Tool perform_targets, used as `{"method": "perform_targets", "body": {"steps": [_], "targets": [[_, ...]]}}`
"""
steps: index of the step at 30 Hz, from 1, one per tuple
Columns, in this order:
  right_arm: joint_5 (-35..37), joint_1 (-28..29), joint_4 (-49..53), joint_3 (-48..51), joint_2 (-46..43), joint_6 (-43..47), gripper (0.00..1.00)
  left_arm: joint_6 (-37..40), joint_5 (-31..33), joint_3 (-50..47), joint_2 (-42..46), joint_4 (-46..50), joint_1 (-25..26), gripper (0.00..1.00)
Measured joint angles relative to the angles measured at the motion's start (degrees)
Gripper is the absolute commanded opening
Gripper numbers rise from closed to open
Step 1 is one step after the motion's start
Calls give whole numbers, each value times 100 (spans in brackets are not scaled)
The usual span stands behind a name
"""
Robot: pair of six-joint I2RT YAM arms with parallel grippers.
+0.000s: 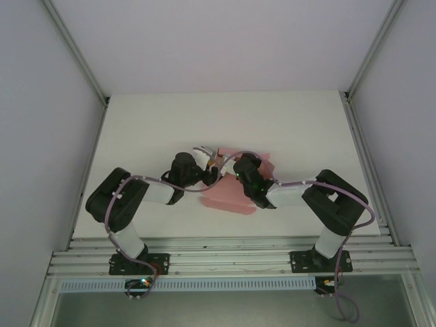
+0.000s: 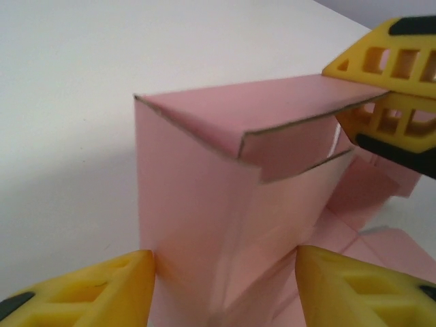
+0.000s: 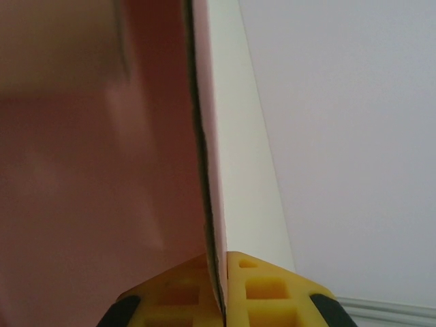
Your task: Assemble paper box
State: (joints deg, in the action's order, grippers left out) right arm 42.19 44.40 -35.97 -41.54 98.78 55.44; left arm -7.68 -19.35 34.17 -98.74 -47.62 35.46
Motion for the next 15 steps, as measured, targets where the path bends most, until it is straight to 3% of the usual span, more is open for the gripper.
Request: {"method": "perform_targets", "body": {"steps": [10,15], "targets": [[2,7,81,48,-44,-125,0,-13,37,138,-297,-146,-52,45],[-199,39,308,94,-234,-306,1,35,103,249,-321,-149,-46,33]]}}
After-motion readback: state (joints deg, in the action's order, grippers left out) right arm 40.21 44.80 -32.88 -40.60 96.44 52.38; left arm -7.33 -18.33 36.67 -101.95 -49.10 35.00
